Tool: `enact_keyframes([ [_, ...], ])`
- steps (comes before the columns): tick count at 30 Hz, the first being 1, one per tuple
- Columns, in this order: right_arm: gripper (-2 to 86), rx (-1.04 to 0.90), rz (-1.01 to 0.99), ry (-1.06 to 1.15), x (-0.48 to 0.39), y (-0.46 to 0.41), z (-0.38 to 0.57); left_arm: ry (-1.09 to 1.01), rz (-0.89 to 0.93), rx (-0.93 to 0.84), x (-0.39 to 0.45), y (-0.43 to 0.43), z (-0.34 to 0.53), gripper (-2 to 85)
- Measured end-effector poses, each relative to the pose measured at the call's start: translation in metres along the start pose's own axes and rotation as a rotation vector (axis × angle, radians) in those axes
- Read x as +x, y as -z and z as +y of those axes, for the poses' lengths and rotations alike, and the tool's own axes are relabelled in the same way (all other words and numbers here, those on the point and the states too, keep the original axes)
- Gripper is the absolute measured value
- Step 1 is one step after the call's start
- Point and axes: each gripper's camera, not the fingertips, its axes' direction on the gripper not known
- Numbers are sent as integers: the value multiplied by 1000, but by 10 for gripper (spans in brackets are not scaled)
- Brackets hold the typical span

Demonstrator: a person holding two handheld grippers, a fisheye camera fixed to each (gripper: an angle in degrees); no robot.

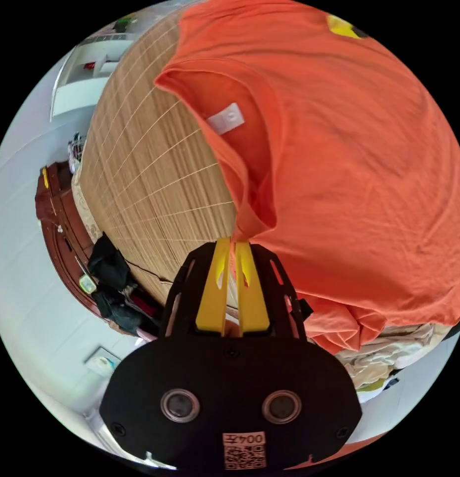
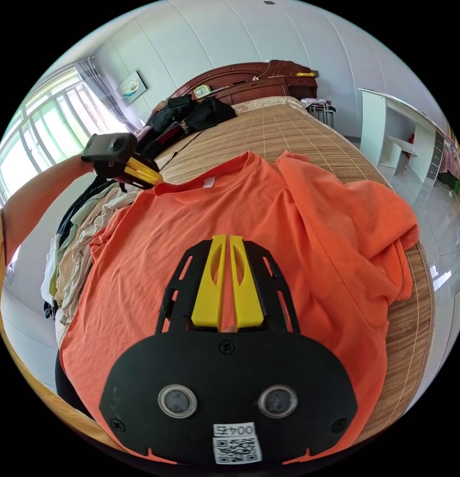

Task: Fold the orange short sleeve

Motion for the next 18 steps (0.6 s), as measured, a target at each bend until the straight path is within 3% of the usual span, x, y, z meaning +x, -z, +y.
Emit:
enact_keyframes([
  [7,-8,-2,4,-2,2,-3,2,276,-67,-168,-19,-64,46,64],
  [10,-8,-5,6,-2,3,-4,2,344,-262,85,-3,8,93,43],
  [14,-8,-6,6,-5,5,-4,2,302,-238,324,30,70,121,15],
  [18,-8,-7,7,-3,6,-4,2,291,-139,251,10,52,95,7],
])
